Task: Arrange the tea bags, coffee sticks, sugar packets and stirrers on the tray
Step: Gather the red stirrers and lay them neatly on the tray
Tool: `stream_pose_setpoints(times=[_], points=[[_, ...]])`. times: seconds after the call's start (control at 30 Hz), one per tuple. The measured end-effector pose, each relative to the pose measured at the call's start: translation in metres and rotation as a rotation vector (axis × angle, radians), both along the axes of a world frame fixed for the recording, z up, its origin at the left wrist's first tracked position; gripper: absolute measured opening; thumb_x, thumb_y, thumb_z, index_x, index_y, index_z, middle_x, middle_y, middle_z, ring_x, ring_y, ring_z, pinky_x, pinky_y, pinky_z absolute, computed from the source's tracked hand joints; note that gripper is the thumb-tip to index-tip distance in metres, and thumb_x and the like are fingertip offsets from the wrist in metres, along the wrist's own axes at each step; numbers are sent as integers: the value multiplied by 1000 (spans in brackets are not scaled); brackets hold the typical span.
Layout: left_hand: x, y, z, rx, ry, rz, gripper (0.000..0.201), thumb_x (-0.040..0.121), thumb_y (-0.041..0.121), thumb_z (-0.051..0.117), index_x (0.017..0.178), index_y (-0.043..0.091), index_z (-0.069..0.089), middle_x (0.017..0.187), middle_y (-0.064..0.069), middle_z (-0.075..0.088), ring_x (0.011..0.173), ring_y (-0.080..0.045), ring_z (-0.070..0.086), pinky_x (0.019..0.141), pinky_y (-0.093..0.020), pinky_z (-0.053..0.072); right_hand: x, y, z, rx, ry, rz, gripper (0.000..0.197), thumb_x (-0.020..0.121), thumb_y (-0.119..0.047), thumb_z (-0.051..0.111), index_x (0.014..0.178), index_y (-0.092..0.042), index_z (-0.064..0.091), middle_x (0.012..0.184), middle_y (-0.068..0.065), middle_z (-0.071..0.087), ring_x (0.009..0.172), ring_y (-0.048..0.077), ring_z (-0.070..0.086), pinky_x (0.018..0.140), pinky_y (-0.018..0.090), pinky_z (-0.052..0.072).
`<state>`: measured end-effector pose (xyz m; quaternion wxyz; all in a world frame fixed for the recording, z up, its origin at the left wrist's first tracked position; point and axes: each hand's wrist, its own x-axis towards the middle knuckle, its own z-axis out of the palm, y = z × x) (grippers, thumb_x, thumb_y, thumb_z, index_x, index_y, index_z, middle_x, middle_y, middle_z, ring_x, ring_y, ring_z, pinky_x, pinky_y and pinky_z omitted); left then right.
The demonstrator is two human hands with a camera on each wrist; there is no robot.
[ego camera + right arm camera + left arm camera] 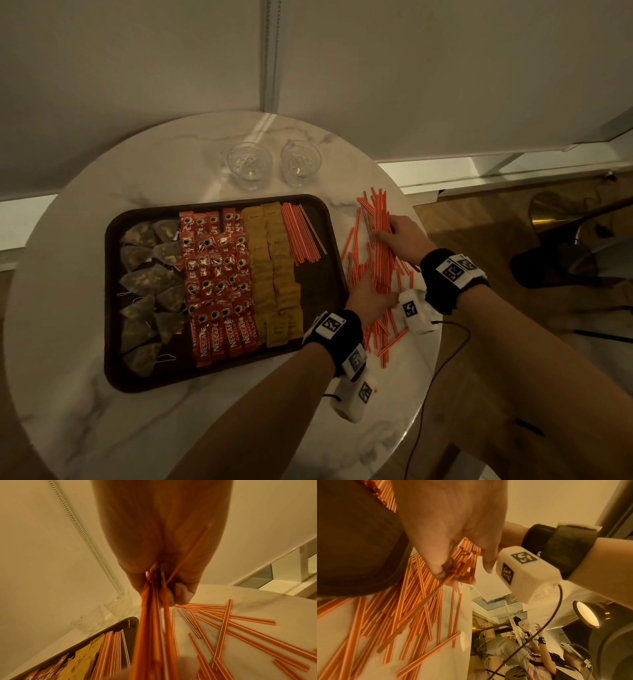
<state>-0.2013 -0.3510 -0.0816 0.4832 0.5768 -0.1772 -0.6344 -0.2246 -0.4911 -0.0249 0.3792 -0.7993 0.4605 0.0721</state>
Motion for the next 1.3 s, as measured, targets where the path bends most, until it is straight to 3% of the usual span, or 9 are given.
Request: stream_pose_setpoints(times=[0.3, 0.43, 0.63, 0.7, 0.83, 0.93, 1.07, 1.13, 1.3], points=[[-13, 20, -20, 65, -29, -31, 19, 98, 9, 55, 117, 12, 58, 100, -7, 69, 87, -14, 67, 82, -24, 54, -7, -8, 15, -66, -123, -96, 15, 103, -27, 47, 110, -15, 53, 96, 0, 64, 81, 13, 64, 67, 20, 50], [-14, 26, -19, 71, -106, -25, 15, 100, 9, 52, 106, 17, 62, 104, -10, 71, 91, -16, 68, 83, -22, 55, -11, -12, 21, -70, -136, -142, 15, 103, -26, 47, 109, -13, 53, 87, -2, 62, 75, 12, 62, 71, 24, 54], [-5, 35, -9, 9, -168, 85, 27, 101, 10, 48, 126, 13, 58, 96, 5, 61, 63, 6, 59, 55, -6, 46, -20, -12, 27, -32, -141, -200, 25, 103, -27, 48, 116, -7, 57, 94, 7, 65, 85, 23, 67, 79, 34, 57], [-2, 37, 0, -8, -157, 97, 22, 102, 9, 44, 113, 22, 58, 88, 15, 56, 60, 16, 57, 55, -2, 43, -24, -5, 28, 49, -116, -152, 27, 103, -29, 48, 115, -7, 57, 99, 9, 68, 87, 24, 69, 78, 32, 59], [4, 37, 11, -4, -61, 142, 30, 106, 22, 38, 84, 25, 59, 82, 1, 63, 67, -4, 58, 60, -8, 48, -28, 20, 26, 161, -80, -17, 21, 102, -26, 50, 108, -9, 60, 97, 7, 71, 78, 15, 71, 63, 18, 55], [8, 37, 18, 22, 16, 144, 43, 105, 39, 38, 102, 8, 67, 88, -13, 71, 73, -14, 65, 70, -20, 53, -32, 36, 17, 202, -58, -14, 21, 101, -23, 52, 107, -4, 61, 94, 13, 72, 71, 15, 71, 62, 20, 54], [9, 42, 26, 18, 174, 209, 45, 99, 57, 38, 130, 30, 55, 112, 12, 64, 104, -6, 62, 90, -25, 49, -36, 63, 17, 204, -70, -14, 17, 101, -20, 52, 88, -12, 61, 81, 12, 68, 61, 13, 63, 57, 20, 51], [9, 46, 26, 32, 323, 266, 51, 95, 59, 46, 137, 29, 48, 128, 7, 59, 117, -12, 58, 104, -41, 45, -36, 80, 17, 168, -57, 19, 20, 101, -18, 51, 83, -13, 59, 73, 7, 62, 55, 5, 57, 54, 18, 47], [7, 64, 29, 62, 397, 413, 50, 92, 47, 60, 133, 19, 55, 129, -3, 64, 115, -15, 64, 93, -34, 54, -28, 125, 4, 45, 16, 71, 10, 99, -11, 51, 103, -10, 60, 94, 5, 65, 78, 9, 61, 69, 16, 49]])
